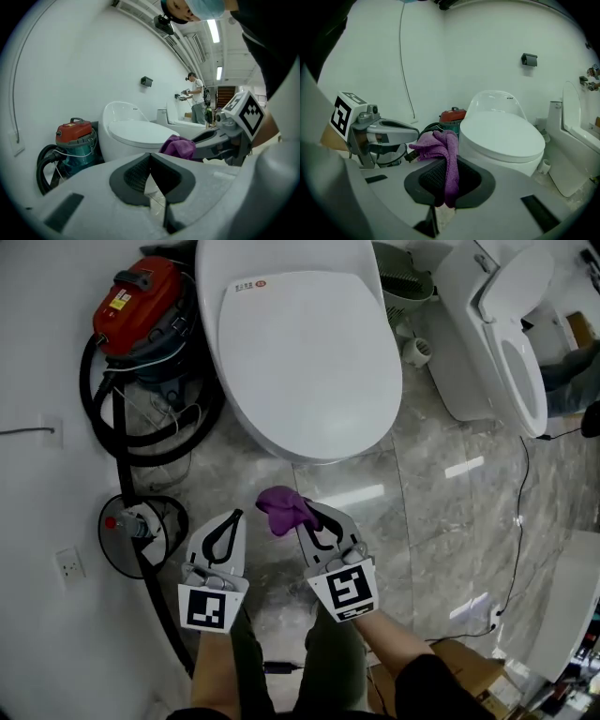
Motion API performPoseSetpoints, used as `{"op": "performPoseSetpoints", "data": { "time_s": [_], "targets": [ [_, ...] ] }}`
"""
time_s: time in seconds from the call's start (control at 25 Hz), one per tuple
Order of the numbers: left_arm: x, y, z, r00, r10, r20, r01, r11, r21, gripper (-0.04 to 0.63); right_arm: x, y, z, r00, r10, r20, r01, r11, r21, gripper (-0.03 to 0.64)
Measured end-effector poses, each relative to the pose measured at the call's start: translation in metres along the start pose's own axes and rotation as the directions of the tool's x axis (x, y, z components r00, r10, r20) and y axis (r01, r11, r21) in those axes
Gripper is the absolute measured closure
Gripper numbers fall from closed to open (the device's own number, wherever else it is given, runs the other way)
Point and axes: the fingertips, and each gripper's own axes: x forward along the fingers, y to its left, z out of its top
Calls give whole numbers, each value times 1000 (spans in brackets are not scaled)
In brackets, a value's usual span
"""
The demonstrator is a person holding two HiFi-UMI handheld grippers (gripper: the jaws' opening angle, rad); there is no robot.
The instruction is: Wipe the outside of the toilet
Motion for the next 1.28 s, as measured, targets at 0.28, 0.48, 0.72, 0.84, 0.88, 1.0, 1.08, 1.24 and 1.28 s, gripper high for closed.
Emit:
{"op": "performPoseSetpoints", "data": {
  "time_s": [0.28, 0.48, 0.72, 0.84, 0.88, 1.0, 1.08, 1.24, 1.28],
  "targets": [
    [47, 10, -55, 997, -57, 47, 53, 996, 77, 589, 55, -5, -38, 994, 46, 99, -38, 996, -79, 577],
    [72, 11, -70, 994, -79, 72, 71, 992, 105, 589, 72, -17, -45, 985, 55, 161, -36, 992, -121, 577],
    [84, 8, -64, 991, -111, 80, 98, 985, 144, 589, 75, -25, -49, 982, 41, 184, -14, 990, -142, 577],
    [82, 8, -60, 990, -120, 69, 106, 978, 179, 589, 79, -30, -50, 983, 36, 182, -11, 991, -135, 577],
    [80, 8, -59, 990, -121, 70, 107, 977, 183, 589, 79, -31, -50, 983, 36, 182, -11, 991, -136, 577],
    [79, 9, -60, 987, -127, 96, 109, 978, 178, 589, 76, -37, -55, 984, 28, 179, -4, 991, -133, 577],
    [83, 9, -60, 986, -124, 110, 105, 981, 161, 589, 70, -49, -59, 984, 7, 180, 16, 992, -126, 577],
    [97, 7, -58, 986, -100, 130, 81, 986, 143, 589, 51, -84, -64, 981, -44, 188, 67, 990, -120, 577],
    [100, 4, -58, 986, -103, 131, 85, 987, 133, 589, 45, -93, -67, 981, -55, 185, 78, 990, -119, 577]
  ]
}}
